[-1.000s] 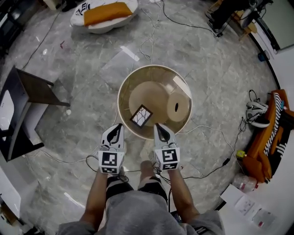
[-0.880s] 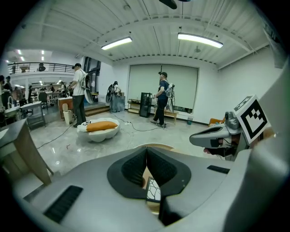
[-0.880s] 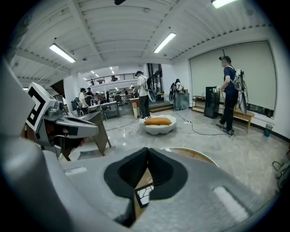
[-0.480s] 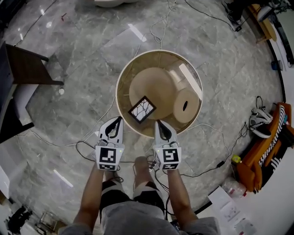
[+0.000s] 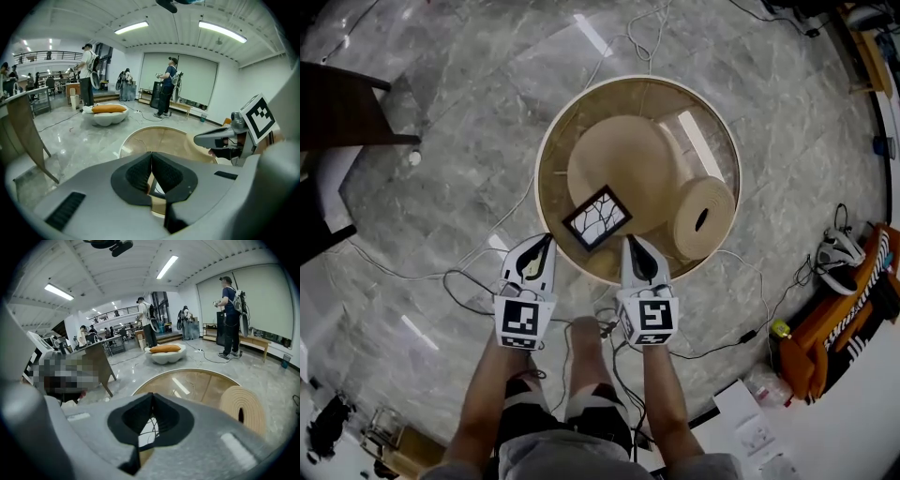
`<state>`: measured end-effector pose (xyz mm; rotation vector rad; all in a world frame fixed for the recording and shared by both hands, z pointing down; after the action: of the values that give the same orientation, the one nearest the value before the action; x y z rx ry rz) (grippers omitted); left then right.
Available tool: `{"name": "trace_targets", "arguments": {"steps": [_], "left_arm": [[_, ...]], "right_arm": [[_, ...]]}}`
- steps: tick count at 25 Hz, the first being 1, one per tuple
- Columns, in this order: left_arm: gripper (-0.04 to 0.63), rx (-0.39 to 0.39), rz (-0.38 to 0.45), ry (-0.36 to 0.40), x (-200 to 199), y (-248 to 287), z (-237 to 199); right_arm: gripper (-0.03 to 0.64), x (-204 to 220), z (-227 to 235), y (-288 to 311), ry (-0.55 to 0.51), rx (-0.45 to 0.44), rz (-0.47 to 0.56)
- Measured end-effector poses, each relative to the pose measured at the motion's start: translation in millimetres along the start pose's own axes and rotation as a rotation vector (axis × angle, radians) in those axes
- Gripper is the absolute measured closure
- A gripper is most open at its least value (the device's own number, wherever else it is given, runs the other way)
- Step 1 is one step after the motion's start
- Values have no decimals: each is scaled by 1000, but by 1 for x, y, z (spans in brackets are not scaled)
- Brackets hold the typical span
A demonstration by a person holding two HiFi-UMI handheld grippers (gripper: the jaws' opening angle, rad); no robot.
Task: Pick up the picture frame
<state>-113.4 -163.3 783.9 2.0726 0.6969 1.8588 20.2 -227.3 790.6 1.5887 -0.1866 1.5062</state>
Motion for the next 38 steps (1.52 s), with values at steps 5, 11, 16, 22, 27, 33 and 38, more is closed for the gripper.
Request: {"name": "trace_targets", "arguments": {"steps": [5, 11, 16, 22, 27, 33, 38], "left_arm": [[575, 0, -22, -31, 49, 29, -6], [575, 19, -51, -23, 89, 64, -6], [575, 25, -67, -14, 109, 83, -7], [575, 18, -83, -29, 117, 86, -9], [575, 10, -90, -35, 119, 89, -12], [575, -1, -94, -44, 121, 91, -14], [575, -2, -98, -52, 123, 94, -14]], "right_arm": [[617, 49, 8, 32, 7, -7, -29], [617, 95, 22, 59, 6, -31, -66], [617, 119, 36, 76, 14, -43, -82], [592, 130, 51, 95, -29, -74, -120], [483, 131, 58, 118, -103, -122, -161], [399, 146, 60, 138, -140, -167, -217], [344, 159, 53, 148, -165, -212, -274]]}}
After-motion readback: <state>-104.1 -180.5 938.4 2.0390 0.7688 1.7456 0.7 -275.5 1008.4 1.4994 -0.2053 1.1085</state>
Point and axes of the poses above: the fingertips, and each gripper's own axes: y forward along the fingers, z to its right, x out of its underside, the point moved 1 cm from there along -y, backward along the fingers, and after that the axes turned 8 degrees about z, right-handed, at the moved point
